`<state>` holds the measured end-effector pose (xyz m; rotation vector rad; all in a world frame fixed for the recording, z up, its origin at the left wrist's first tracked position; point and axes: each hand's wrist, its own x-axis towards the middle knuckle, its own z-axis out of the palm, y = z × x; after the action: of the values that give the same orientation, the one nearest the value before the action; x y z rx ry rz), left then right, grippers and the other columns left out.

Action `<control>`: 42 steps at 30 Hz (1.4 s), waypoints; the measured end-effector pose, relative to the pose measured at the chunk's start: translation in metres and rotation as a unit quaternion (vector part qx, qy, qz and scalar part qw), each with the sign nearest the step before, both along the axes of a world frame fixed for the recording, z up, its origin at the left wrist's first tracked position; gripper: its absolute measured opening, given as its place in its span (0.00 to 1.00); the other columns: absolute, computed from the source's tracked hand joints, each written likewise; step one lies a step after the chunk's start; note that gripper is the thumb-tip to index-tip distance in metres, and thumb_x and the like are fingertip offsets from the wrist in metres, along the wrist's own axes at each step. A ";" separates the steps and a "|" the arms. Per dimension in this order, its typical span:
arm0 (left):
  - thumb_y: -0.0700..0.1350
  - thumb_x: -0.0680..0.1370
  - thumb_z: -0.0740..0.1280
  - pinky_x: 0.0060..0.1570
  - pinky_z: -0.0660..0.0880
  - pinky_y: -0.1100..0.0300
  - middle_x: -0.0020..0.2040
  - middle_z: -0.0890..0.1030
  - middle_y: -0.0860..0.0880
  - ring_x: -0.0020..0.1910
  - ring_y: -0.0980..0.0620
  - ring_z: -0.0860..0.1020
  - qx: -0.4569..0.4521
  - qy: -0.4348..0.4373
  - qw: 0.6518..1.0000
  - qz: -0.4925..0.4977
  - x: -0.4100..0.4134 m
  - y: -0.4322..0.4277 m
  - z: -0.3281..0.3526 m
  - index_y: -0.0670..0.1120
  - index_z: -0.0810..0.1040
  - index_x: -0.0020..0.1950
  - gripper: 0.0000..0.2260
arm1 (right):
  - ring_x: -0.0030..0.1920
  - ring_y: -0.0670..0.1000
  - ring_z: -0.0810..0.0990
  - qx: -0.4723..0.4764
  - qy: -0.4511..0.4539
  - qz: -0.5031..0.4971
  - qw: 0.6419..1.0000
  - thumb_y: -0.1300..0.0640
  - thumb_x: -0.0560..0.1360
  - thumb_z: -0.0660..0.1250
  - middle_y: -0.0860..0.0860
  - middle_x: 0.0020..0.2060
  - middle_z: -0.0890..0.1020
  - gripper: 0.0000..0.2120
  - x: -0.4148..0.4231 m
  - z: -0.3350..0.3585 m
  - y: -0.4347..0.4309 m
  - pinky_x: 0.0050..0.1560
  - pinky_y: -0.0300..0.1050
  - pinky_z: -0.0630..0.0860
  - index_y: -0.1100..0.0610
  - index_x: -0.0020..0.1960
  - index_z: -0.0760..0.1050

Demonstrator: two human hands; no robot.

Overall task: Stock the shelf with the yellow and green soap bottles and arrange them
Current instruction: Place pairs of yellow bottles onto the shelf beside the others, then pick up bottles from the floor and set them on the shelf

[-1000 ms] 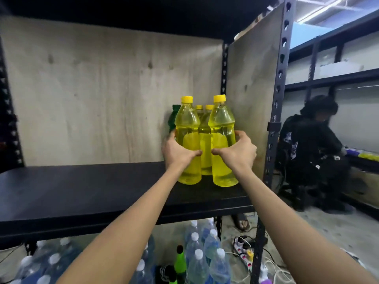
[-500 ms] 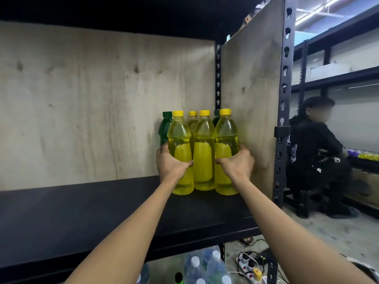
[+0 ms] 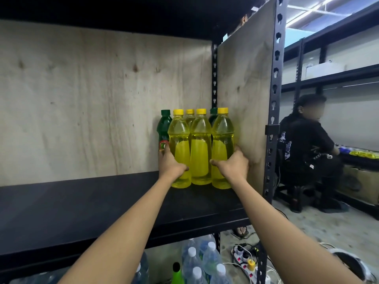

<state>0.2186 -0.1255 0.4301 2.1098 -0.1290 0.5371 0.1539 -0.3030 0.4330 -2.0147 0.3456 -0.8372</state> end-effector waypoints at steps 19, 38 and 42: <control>0.39 0.71 0.77 0.47 0.76 0.70 0.56 0.79 0.61 0.53 0.64 0.79 -0.104 -0.057 0.993 0.029 -0.304 0.202 -0.146 0.67 0.77 0.59 0.26 | 0.47 0.43 0.79 -0.040 0.056 0.243 0.968 0.47 0.65 0.78 0.44 0.46 0.80 0.19 -0.204 -0.159 0.198 0.49 0.39 0.77 0.46 0.54 0.79; 0.50 0.64 0.71 0.57 0.76 0.54 0.58 0.82 0.40 0.58 0.40 0.80 -0.249 0.447 0.789 0.340 -0.391 0.378 -0.434 0.41 0.78 0.63 0.29 | 0.59 0.56 0.78 -0.295 0.393 0.422 0.762 0.52 0.66 0.74 0.53 0.59 0.78 0.27 -0.231 -0.442 0.416 0.55 0.46 0.76 0.50 0.64 0.75; 0.48 0.72 0.74 0.55 0.78 0.52 0.58 0.83 0.40 0.57 0.41 0.81 -0.200 0.514 0.766 0.330 -0.377 0.381 -0.498 0.37 0.81 0.59 0.20 | 0.63 0.58 0.72 -0.390 0.382 0.422 0.723 0.51 0.69 0.74 0.54 0.60 0.73 0.28 -0.208 -0.497 0.438 0.58 0.53 0.76 0.52 0.66 0.70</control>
<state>-0.1586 0.2556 -0.0683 1.6929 1.2782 -0.2691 -0.0538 0.1354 -0.0640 -2.8228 -0.6023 0.5980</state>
